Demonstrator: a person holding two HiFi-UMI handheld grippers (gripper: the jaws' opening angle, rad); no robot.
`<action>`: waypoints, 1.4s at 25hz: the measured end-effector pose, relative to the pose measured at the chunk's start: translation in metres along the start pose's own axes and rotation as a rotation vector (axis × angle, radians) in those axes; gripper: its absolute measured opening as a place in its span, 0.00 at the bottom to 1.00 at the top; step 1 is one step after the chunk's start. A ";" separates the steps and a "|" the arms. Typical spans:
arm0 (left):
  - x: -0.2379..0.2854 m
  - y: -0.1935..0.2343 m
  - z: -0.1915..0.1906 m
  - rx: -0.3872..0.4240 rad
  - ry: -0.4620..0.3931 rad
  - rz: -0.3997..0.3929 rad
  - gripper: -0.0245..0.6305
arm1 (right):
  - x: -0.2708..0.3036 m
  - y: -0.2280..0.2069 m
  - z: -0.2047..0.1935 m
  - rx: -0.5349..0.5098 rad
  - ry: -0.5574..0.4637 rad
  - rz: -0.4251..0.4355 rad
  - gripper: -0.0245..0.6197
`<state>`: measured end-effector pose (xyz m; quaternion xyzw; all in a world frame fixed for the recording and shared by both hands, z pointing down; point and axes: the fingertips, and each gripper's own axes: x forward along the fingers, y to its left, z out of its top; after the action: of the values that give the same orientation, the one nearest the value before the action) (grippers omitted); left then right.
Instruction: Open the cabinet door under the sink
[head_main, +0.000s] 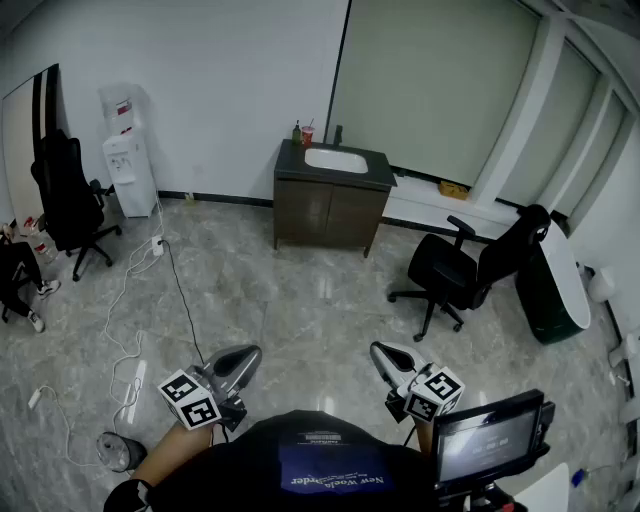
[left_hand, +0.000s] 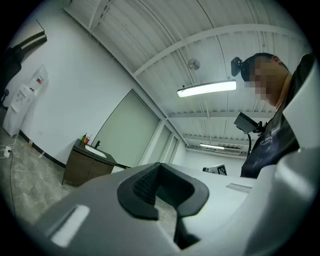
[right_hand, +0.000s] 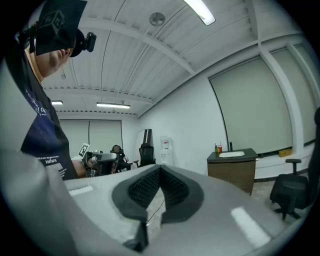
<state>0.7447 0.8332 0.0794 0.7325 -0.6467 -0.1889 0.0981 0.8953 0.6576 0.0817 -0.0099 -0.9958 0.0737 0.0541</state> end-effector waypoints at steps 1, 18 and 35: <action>0.000 0.000 0.001 0.000 -0.001 -0.002 0.04 | 0.001 0.000 0.000 -0.002 0.001 0.001 0.04; -0.018 0.022 0.005 -0.027 0.000 -0.004 0.04 | 0.032 -0.009 -0.006 0.066 0.000 -0.006 0.04; 0.005 0.089 -0.003 -0.062 0.060 -0.024 0.04 | 0.070 -0.049 -0.026 0.072 0.031 -0.082 0.04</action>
<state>0.6651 0.8151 0.1162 0.7422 -0.6283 -0.1881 0.1379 0.8276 0.6153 0.1221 0.0315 -0.9911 0.1072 0.0728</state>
